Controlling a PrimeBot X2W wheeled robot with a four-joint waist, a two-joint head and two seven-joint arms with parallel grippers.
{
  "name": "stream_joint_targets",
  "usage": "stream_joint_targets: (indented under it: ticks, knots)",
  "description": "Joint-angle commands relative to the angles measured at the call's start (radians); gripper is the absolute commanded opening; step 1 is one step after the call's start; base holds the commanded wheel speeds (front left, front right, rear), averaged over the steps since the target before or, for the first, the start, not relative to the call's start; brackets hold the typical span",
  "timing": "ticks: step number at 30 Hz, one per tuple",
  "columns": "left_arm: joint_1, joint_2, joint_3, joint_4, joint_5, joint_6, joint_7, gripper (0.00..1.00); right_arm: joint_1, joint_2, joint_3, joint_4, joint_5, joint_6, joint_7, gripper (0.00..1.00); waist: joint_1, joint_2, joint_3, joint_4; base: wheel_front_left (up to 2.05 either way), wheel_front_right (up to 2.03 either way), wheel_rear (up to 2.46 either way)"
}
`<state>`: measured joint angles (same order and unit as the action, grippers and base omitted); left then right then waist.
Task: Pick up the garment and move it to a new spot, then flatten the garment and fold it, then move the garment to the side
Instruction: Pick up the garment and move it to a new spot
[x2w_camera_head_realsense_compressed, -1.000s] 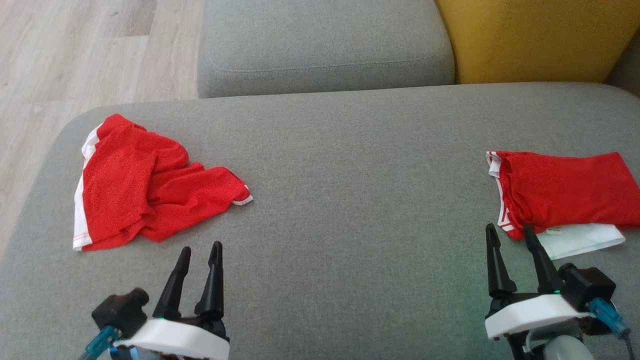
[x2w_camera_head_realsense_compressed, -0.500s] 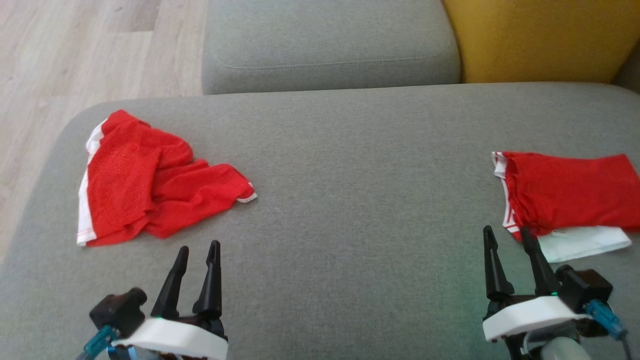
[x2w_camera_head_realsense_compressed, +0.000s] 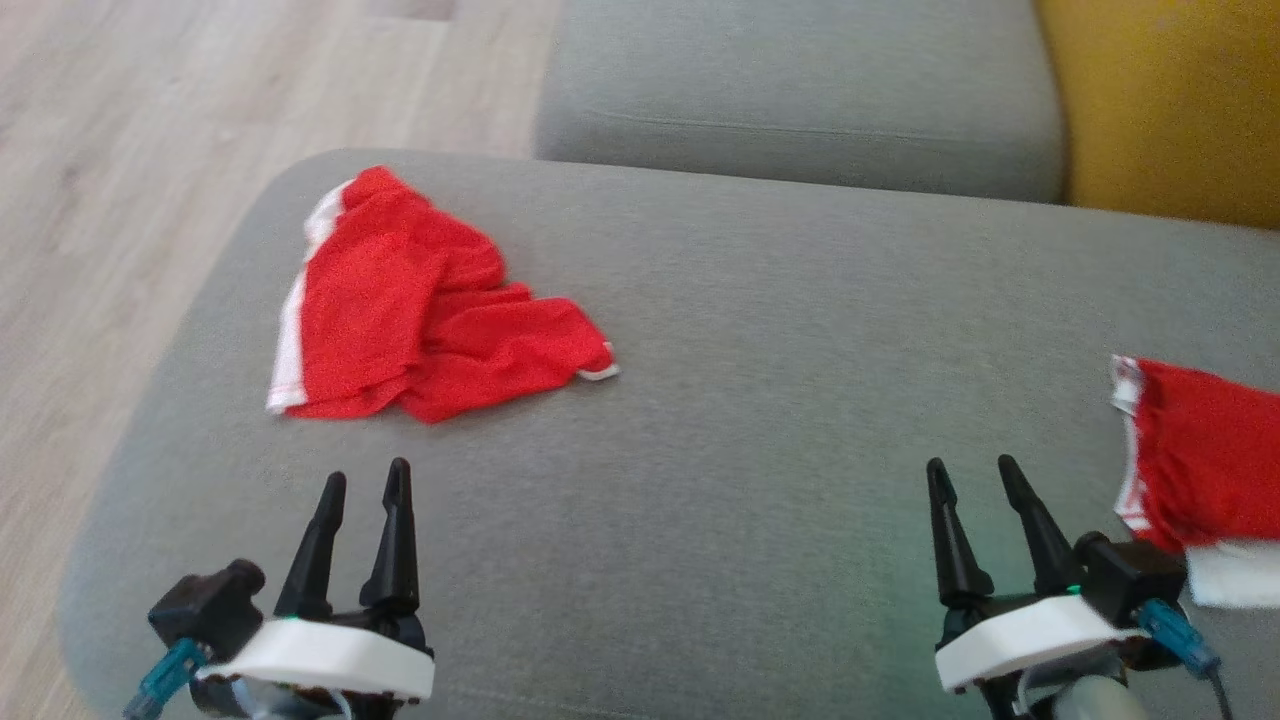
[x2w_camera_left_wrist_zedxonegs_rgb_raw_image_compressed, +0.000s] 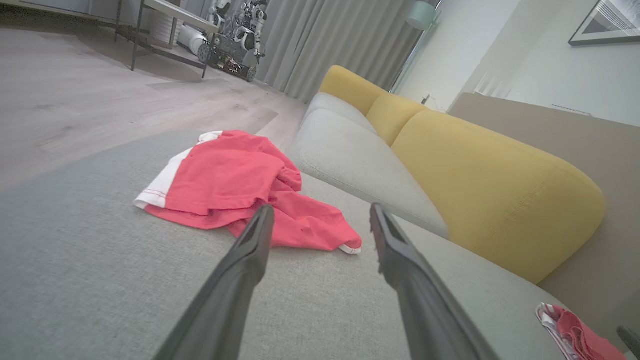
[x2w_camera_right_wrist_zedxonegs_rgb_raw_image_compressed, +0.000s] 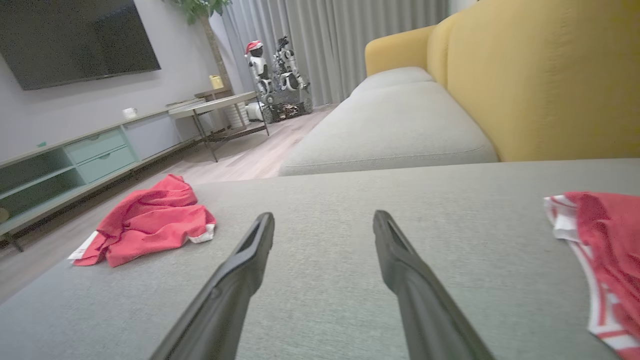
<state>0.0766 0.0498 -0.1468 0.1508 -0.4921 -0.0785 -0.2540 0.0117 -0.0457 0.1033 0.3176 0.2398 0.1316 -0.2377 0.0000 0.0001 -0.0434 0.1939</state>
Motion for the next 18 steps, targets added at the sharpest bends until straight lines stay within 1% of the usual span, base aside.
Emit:
stream_joint_targets:
  ticks: [1, 6, 10, 14, 18]
  knots:
    - [-0.054, 0.000, 0.036, -0.039, 0.011, 0.004, -0.008, 1.00, -0.040, -0.005, 0.028, -0.030, 0.010, -0.001, -0.004, 1.00, 0.0000, -0.0001, 0.002, 0.051, 0.00, 0.00, 0.00]
    - [-0.055, 0.000, 0.049, -0.045, 0.017, 0.007, -0.008, 1.00, -0.042, -0.005, 0.051, -0.020, 0.018, -0.001, -0.004, 1.00, 0.0000, -0.0001, 0.006, 0.137, 0.00, 0.00, 0.00]
    - [-0.053, 0.000, 0.061, -0.049, 0.021, 0.010, -0.008, 1.00, -0.044, -0.005, 0.069, -0.012, 0.024, -0.001, -0.004, 1.00, 0.0000, -0.0001, 0.010, 0.191, 0.00, 0.00, 0.00]
    - [-0.051, 0.000, 0.072, -0.050, 0.022, 0.012, -0.008, 1.00, -0.046, -0.005, 0.083, -0.006, 0.027, -0.001, -0.003, 1.00, 0.0000, -0.0001, 0.018, 0.228, 0.00, 0.00, 0.00]
    - [-0.057, 0.000, 0.092, -0.053, 0.020, 0.013, -0.008, 1.00, -0.054, -0.005, 0.089, -0.003, 0.025, -0.001, -0.002, 1.00, 0.0000, -0.0001, 0.033, 0.241, 0.00, 0.00, 0.00]
